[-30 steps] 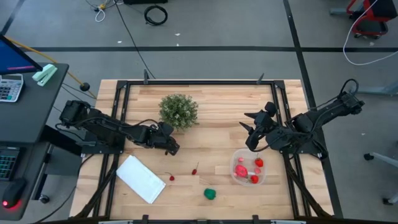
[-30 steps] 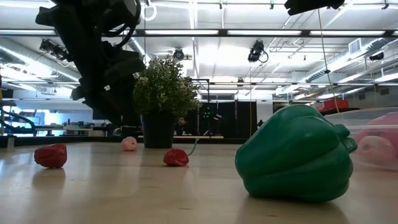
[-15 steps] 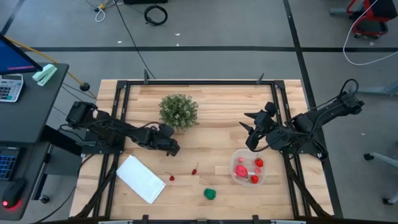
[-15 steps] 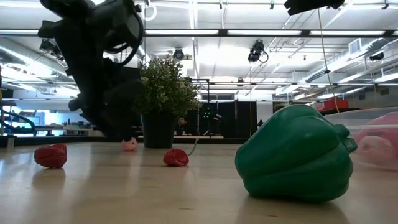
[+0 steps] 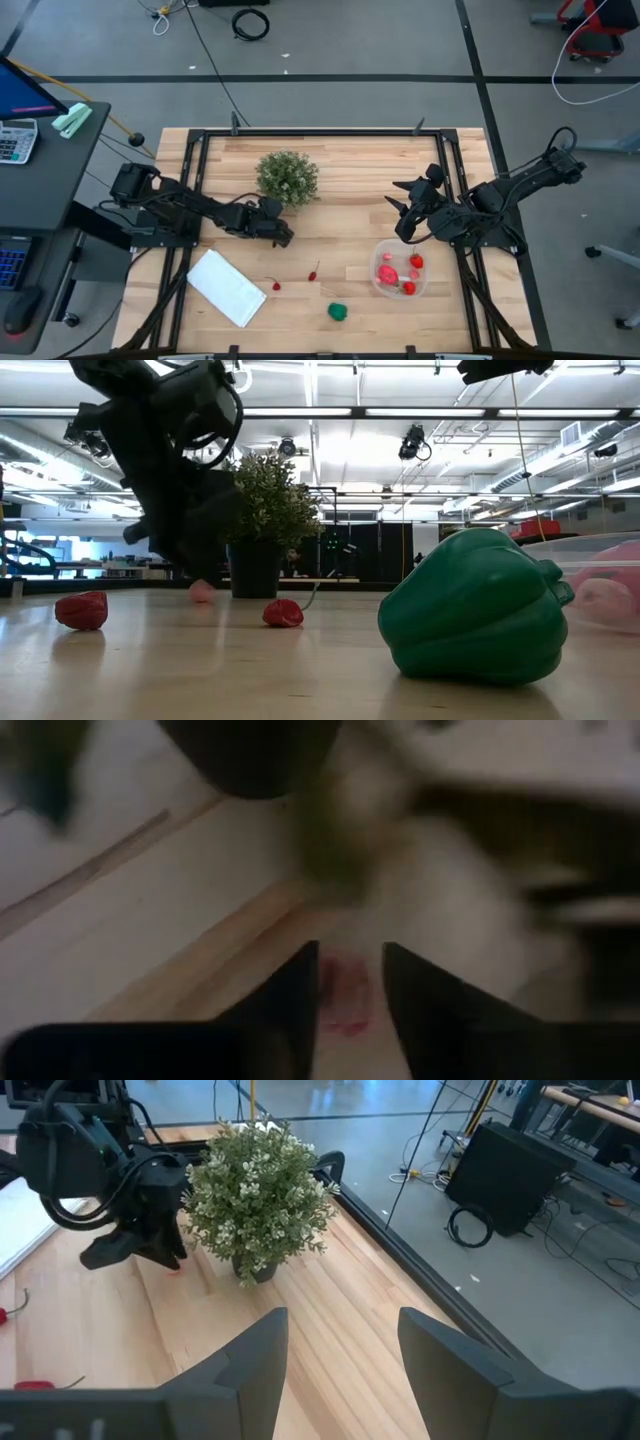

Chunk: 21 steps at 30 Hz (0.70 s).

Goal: Pick and placing Produce into tupperware
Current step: Put the apricot into the transparent container

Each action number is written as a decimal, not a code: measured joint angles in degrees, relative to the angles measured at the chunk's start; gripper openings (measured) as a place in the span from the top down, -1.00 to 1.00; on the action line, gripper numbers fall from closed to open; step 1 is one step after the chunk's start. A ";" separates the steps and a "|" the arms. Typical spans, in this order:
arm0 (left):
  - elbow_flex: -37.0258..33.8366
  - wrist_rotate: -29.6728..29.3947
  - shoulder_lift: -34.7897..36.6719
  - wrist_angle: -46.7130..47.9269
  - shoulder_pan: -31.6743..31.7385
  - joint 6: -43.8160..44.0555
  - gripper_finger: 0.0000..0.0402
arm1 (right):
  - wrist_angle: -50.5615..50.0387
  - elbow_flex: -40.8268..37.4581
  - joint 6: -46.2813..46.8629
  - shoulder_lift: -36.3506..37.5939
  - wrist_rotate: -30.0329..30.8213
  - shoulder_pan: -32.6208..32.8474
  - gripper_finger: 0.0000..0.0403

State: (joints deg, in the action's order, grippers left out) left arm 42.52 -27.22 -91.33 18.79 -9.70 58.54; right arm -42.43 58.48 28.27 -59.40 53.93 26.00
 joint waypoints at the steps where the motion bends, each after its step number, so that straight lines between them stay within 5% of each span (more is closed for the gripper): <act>1: -0.02 0.02 0.00 -0.73 -0.20 -0.66 0.59 | 0.00 0.00 0.00 0.00 0.00 0.00 0.01; 4: 0.00 0.04 0.00 -3.17 -0.70 -2.49 0.91 | 0.00 0.00 0.00 0.00 0.00 0.00 0.01; 15: 0.00 -0.16 0.04 -3.66 -0.99 -3.14 0.97 | -0.11 0.00 0.00 0.00 0.00 0.00 0.01; 21: -0.02 -0.15 0.04 -22.67 -1.99 -11.49 0.98 | -0.11 0.00 -0.49 0.00 0.02 0.00 0.01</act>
State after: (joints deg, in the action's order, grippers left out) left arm 42.50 -27.37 -91.29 -3.88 -11.70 47.05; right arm -42.54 58.48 27.78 -59.40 53.95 26.00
